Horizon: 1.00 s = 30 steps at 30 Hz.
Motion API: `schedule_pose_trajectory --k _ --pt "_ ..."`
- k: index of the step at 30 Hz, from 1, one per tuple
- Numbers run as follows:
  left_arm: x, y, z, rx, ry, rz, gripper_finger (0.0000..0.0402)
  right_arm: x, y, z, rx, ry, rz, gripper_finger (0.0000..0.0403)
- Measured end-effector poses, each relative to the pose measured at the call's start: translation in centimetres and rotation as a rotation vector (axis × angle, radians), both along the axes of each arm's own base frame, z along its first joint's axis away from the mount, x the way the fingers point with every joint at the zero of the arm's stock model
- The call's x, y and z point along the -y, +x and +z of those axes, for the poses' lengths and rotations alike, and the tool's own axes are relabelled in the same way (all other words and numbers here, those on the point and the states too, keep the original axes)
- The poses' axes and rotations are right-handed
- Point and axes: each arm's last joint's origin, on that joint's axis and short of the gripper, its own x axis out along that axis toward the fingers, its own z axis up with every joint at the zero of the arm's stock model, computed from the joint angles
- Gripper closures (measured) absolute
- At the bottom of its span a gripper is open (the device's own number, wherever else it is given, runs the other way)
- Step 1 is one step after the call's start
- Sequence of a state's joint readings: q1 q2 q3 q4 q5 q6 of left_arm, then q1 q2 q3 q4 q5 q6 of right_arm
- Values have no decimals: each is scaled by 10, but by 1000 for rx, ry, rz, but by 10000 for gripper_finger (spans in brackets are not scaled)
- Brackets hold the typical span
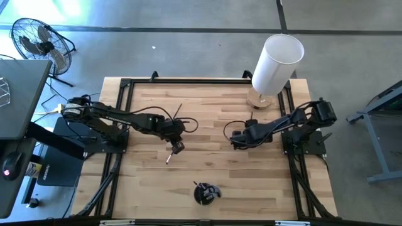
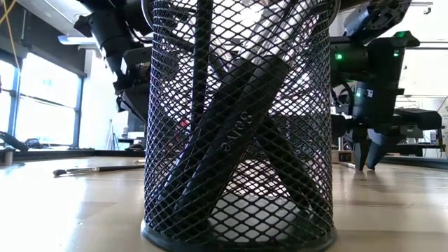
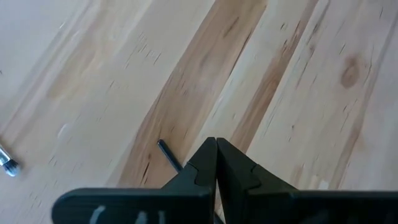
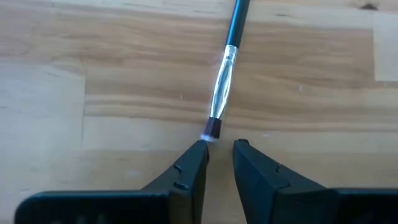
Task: Put items in baskets/containers
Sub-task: Put the black eyeshadow brush into the black pen holder
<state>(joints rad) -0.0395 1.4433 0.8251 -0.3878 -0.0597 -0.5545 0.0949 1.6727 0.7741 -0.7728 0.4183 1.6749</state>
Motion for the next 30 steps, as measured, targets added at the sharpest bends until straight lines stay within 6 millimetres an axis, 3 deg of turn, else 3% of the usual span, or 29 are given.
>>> schedule_pose_trajectory --k 18,30 --pt "1 0 0 4 -48 -9 401 6 4 -2 35 -17 -4 302" --pt "1 0 0 5 -51 0 401 3 11 1 73 123 5 300"
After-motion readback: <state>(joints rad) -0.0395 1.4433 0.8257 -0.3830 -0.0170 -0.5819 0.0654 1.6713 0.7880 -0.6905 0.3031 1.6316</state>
